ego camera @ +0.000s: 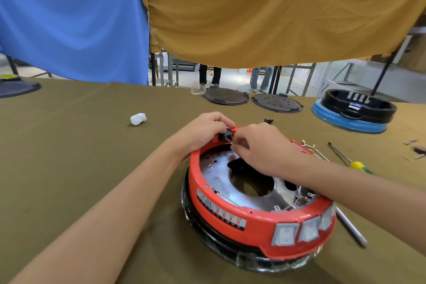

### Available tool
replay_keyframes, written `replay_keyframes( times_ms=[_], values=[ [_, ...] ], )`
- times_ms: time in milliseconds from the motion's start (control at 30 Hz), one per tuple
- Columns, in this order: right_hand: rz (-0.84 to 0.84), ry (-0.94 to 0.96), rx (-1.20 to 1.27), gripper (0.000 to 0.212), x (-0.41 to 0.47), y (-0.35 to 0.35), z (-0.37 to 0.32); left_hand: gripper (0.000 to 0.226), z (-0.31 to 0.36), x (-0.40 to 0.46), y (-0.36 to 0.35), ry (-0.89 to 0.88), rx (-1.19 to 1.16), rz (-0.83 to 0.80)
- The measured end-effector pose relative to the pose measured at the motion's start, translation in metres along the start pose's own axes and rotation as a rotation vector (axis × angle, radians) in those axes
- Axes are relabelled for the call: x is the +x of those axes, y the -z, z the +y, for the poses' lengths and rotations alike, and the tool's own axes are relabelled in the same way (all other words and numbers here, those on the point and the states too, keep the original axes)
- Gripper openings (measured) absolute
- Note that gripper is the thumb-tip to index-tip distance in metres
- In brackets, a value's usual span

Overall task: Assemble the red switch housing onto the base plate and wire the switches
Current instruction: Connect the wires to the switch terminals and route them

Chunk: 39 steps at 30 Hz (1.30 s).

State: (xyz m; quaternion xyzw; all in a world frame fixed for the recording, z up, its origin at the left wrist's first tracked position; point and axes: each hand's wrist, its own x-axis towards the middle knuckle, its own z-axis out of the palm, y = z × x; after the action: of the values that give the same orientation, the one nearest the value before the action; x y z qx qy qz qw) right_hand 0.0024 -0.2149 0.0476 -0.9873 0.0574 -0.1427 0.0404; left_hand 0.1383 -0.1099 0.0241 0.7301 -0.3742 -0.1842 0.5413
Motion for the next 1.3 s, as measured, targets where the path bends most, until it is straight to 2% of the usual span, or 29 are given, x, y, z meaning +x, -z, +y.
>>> replay_keyframes(
  times_ms=[133,300,400,467,533,633,700,767,833,900,1067,1300],
  values=[
    [-0.007,-0.027,-0.019,0.023,0.01,0.002,-0.006,0.028,-0.002,0.002,0.001,-0.006,-0.012,-0.012],
    [0.022,-0.093,-0.019,0.014,0.015,-0.002,-0.013,0.03,-0.004,0.002,0.002,-0.013,-0.012,-0.023],
    [0.002,-0.055,-0.095,0.015,0.014,0.0,-0.013,0.031,-0.002,0.002,0.001,-0.016,-0.009,-0.017],
    [-0.072,0.013,-0.115,0.021,0.012,0.007,-0.007,0.03,-0.001,0.0,0.001,-0.018,0.014,-0.007],
    [-0.112,0.032,0.03,0.022,0.009,0.019,0.006,0.027,0.0,-0.002,0.002,-0.019,0.073,-0.009],
    [0.018,0.011,0.194,0.011,0.007,0.039,0.03,0.012,0.0,-0.005,0.004,-0.006,0.102,-0.04],
    [0.069,0.009,0.186,0.008,0.006,0.043,0.046,0.03,0.002,-0.007,0.004,0.006,0.097,-0.07],
    [-0.004,0.014,0.106,0.036,0.003,0.041,0.059,0.042,0.005,-0.01,0.004,0.002,0.127,-0.099],
    [-0.151,-0.001,0.044,0.067,0.0,0.032,0.066,0.044,0.006,-0.012,0.005,-0.002,0.144,-0.12],
    [-0.236,-0.021,0.067,0.08,-0.002,0.022,0.069,0.039,0.008,-0.013,0.005,-0.008,0.169,-0.132],
    [-0.139,-0.018,0.086,0.056,-0.003,0.005,0.069,0.034,0.01,-0.014,0.004,-0.037,0.241,-0.122],
    [-0.117,-0.041,0.08,0.04,0.0,0.002,0.066,0.033,0.012,-0.015,0.004,-0.053,0.314,-0.116]
  ],
)
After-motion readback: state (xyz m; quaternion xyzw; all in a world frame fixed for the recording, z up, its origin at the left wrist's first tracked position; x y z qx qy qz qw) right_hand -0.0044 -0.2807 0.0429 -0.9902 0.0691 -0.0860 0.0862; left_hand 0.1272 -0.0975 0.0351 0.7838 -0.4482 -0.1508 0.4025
